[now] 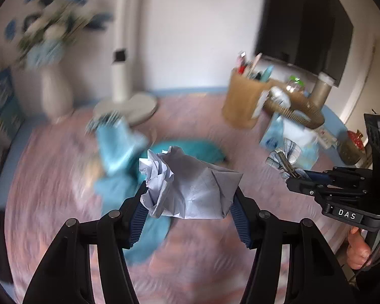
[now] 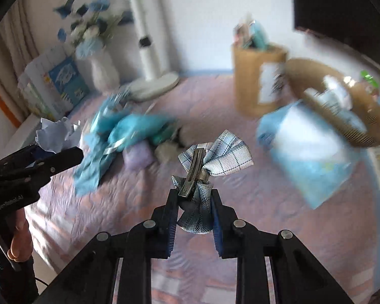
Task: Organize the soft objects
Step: 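Carry paper and checked cloth into the amber bowl and open both tools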
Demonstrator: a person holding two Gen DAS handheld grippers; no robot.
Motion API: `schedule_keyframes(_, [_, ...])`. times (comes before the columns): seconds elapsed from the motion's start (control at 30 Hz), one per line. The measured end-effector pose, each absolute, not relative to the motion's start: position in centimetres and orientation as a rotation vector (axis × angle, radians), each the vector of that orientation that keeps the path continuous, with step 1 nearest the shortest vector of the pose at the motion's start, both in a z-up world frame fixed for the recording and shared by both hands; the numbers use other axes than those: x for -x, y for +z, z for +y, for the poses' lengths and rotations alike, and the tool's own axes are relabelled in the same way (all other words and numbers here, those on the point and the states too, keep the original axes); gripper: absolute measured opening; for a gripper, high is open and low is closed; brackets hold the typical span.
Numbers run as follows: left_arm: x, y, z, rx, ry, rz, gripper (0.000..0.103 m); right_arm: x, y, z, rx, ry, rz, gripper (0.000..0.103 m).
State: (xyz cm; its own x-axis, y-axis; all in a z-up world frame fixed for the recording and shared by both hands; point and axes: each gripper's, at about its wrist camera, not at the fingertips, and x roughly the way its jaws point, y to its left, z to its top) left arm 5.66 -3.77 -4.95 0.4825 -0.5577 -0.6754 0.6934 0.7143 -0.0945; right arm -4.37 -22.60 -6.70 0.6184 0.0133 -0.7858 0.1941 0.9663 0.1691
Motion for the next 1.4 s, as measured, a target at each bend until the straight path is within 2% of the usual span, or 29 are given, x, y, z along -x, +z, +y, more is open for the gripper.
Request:
schedule_keyframes(0.33, [-8.6, 1.1, -15.0, -0.217, -0.911, 0.628, 0.057, 2.9, -1.5, -30.2, -0.285, -0.249, 0.779, 0.023])
schedule_keyframes(0.73, [-9.8, 3.1, -26.9, -0.255, -1.057, 0.607, 0.057, 2.5, 2.1, -40.2, -0.336, -0.408, 0.683, 0.023])
schedule_keyframes(1.13, [-9.6, 0.7, -35.7, -0.359, -1.024, 0.679, 0.058, 1.3, -0.7, -48.2, -0.445, -0.510, 0.715, 0.023])
schedule_keyframes(1.23, [-9.2, 0.2, -36.8, -0.369, -1.044, 0.678, 0.061, 0.9, -1.7, -49.0, -0.452, -0.524, 0.732, 0.023])
schedule_keyframes(1.27, [-9.2, 0.1, -37.0, -0.362, -1.044, 0.668, 0.066, 0.9, -1.9, -49.0, -0.452, -0.525, 0.734, 0.023])
schedule_keyframes(1.33, [-9.2, 0.2, -37.0, -0.336, -1.044, 0.634, 0.085, 0.7, -2.2, -49.3, -0.446, -0.529, 0.734, 0.028])
schedule_keyframes(1.37, [-9.3, 0.3, -36.9, -0.325, -1.035, 0.621, 0.096, 0.6, -2.3, -49.4, -0.438, -0.534, 0.736, 0.038])
schedule_keyframes(1.4, [-9.3, 0.4, -36.8, -0.315, -1.032, 0.615, 0.101, 0.6, -2.4, -49.4, -0.433, -0.539, 0.739, 0.048])
